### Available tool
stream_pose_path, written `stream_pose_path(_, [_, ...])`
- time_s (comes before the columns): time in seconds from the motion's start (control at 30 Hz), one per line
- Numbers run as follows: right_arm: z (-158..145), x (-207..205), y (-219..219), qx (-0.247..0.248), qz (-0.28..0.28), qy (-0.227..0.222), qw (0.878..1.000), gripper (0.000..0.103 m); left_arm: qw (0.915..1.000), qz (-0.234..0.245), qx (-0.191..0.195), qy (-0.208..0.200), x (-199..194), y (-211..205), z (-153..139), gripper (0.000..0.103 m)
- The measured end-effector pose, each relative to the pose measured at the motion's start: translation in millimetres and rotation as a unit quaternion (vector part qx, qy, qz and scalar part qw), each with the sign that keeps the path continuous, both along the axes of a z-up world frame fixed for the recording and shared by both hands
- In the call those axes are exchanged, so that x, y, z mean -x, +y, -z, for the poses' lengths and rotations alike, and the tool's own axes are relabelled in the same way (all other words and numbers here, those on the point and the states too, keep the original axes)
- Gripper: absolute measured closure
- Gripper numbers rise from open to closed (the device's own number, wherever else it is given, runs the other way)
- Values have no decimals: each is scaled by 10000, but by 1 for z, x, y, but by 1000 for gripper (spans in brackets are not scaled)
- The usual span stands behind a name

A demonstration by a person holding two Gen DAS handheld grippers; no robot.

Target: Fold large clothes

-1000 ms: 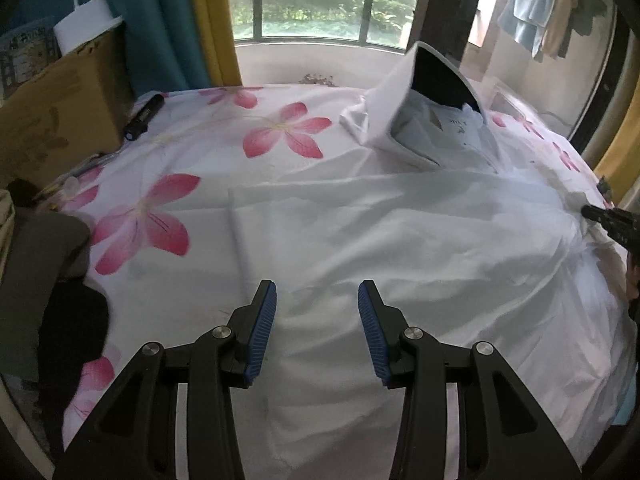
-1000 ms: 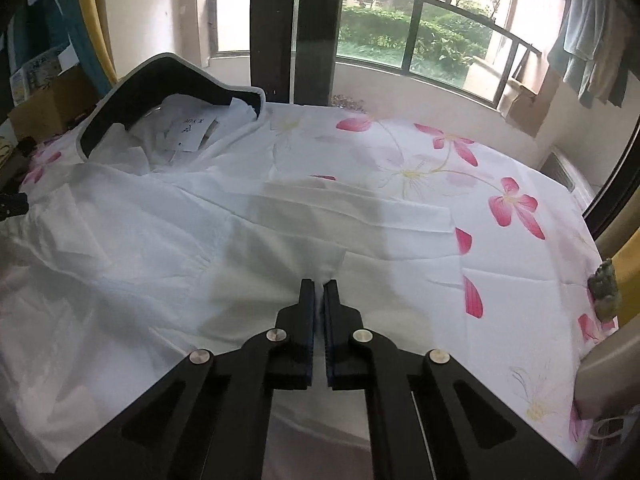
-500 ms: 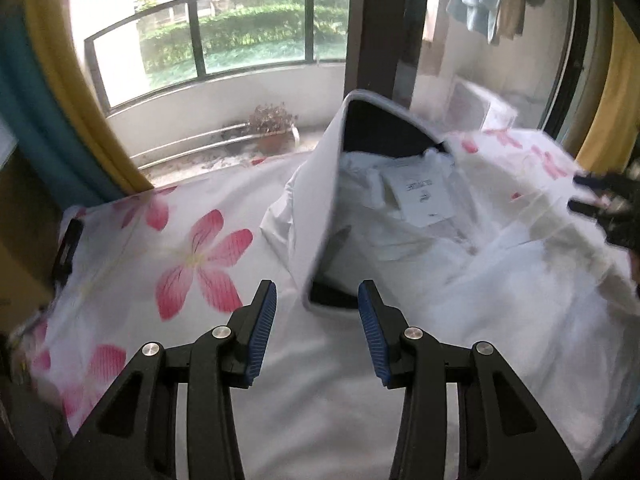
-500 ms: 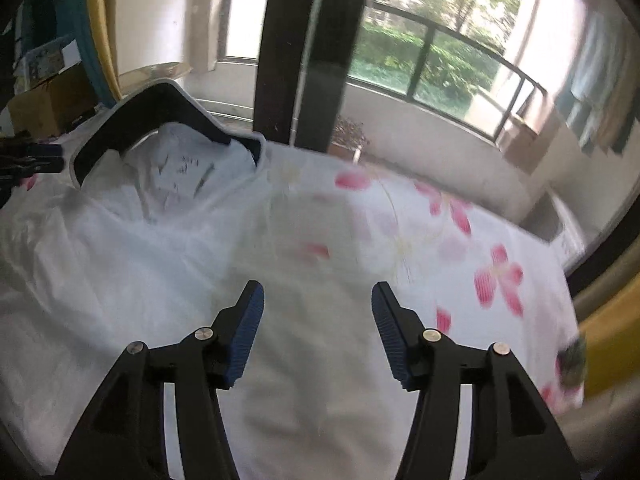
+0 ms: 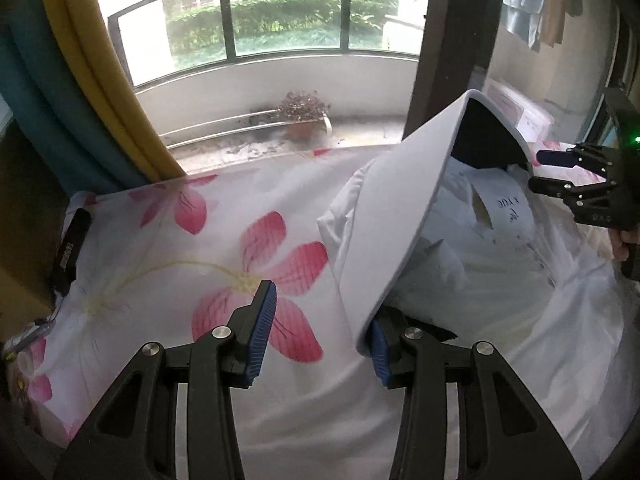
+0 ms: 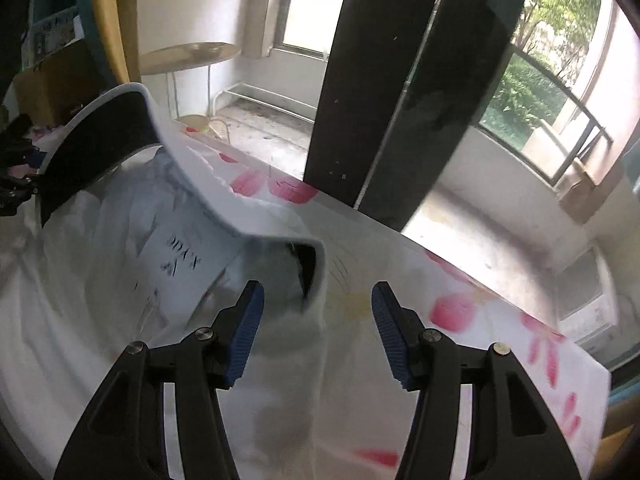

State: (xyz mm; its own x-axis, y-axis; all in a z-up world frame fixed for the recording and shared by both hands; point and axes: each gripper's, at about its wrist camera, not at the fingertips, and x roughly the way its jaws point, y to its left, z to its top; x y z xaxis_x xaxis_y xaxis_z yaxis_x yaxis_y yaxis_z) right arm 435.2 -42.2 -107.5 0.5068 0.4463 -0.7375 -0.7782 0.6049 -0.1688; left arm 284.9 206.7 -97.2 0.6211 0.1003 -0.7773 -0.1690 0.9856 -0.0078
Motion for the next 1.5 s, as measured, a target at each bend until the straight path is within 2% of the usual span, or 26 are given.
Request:
stream_pose_path(0.13, [6, -9, 6, -179, -80, 118, 9997, 47, 9999, 44, -136, -37, -2, -4, 0, 58])
stream_pose_path(0.17, [8, -11, 7, -195, -105, 147, 9996, 50, 9998, 56, -189, -47, -2, -6, 0, 58])
stream_pose_path(0.2, [9, -12, 7, -226, -129, 150, 9995, 61, 9997, 60, -213, -55, -2, -5, 1, 58])
stream_pose_path(0.23, [8, -11, 6, -235, -157, 151, 9995, 97, 9997, 45, -227, -64, -2, -5, 1, 58])
stream_pose_path(0.33, [4, -6, 1, -204, -33, -41, 9998, 100, 9997, 15, -232, -80, -1, -4, 1, 58])
stream_pose_path(0.47, [-11, 16, -18, -93, 188, -525, 9984, 100, 9995, 77, -292, -74, -6, -6, 0, 58])
stream_pose_path(0.6, [-15, 36, -45, 43, 380, -702, 9968, 100, 9997, 166, -176, 57, -12, -14, -2, 58])
stream_pose_path(0.8, [5, 37, -62, 45, 458, -129, 9989, 96, 9978, 493, -445, -72, 7, -40, -30, 58])
stream_pose_path(0.9, [-1, 38, -68, -169, 391, 47, 9991, 93, 9972, 587, -424, -172, 19, -43, -46, 58])
stream_pose_path(0.93, [-5, 38, -69, -215, 370, 81, 9991, 89, 9972, 605, -357, -238, 25, -43, -53, 58])
stream_pose_path(1.0, [-15, 38, -74, -209, 411, 62, 9989, 74, 9973, 614, -230, -328, 25, -40, -61, 55])
stream_pose_path(1.07, [-27, 37, -82, -395, 423, 63, 9983, 45, 9973, 566, -90, -469, 24, -34, -69, 52])
stream_pose_path(1.1, [-34, 35, -85, -519, 474, 47, 9975, 43, 9973, 495, -59, -545, 20, -30, -72, 52])
stream_pose_path(1.2, [-42, 26, -86, -691, 490, 73, 9964, 43, 9974, 327, -9, -638, -5, -25, -76, 51])
stream_pose_path(1.3, [-41, 16, -76, -650, 456, -56, 9968, 43, 9976, 304, 105, -609, -29, -22, -70, 51])
stream_pose_path(1.4, [-34, 2, -67, -628, 447, -22, 9970, 43, 9981, 291, 369, -400, -49, -20, -51, 51])
stream_pose_path(1.43, [-31, -3, -64, -635, 448, 68, 9970, 43, 9974, 391, 556, -248, -56, -19, -41, 51])
stream_pose_path(1.5, [-24, -11, -60, -627, 379, 309, 9968, 43, 9965, 524, 646, -63, -58, -19, -26, 51])
